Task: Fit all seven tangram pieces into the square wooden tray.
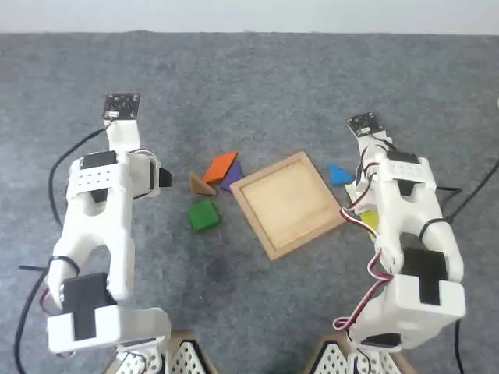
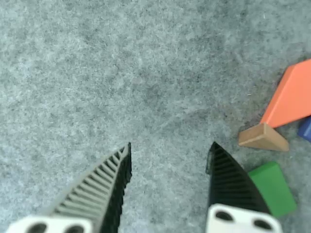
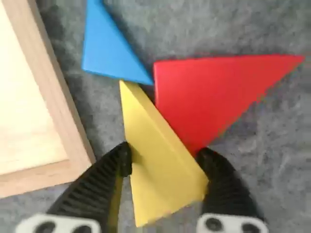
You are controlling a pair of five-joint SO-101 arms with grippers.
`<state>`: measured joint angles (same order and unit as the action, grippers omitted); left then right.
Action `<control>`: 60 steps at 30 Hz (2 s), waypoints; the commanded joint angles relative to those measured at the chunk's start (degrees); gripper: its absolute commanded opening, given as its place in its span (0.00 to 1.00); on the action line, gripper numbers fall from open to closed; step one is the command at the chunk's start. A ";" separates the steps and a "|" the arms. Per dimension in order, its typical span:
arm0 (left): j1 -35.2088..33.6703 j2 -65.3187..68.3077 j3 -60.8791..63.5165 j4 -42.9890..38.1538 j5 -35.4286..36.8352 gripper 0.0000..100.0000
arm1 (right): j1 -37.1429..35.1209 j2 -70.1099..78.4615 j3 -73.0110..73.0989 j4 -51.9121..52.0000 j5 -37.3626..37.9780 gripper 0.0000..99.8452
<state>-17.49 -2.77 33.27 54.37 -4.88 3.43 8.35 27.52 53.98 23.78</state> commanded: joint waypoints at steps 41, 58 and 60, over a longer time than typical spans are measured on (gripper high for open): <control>-0.44 -0.26 2.51 -4.84 0.53 0.25 | -42.77 -3.82 -14.68 11.82 -8.79 0.01; -0.44 -0.53 2.51 -4.84 0.62 0.25 | -37.93 1.71 -14.59 8.31 -21.89 0.01; -0.44 -0.53 2.51 -4.84 0.62 0.25 | -38.11 1.98 -14.59 8.75 -21.54 0.01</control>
<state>-17.49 -2.77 36.09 50.33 -4.88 -35.16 10.73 13.36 63.03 2.42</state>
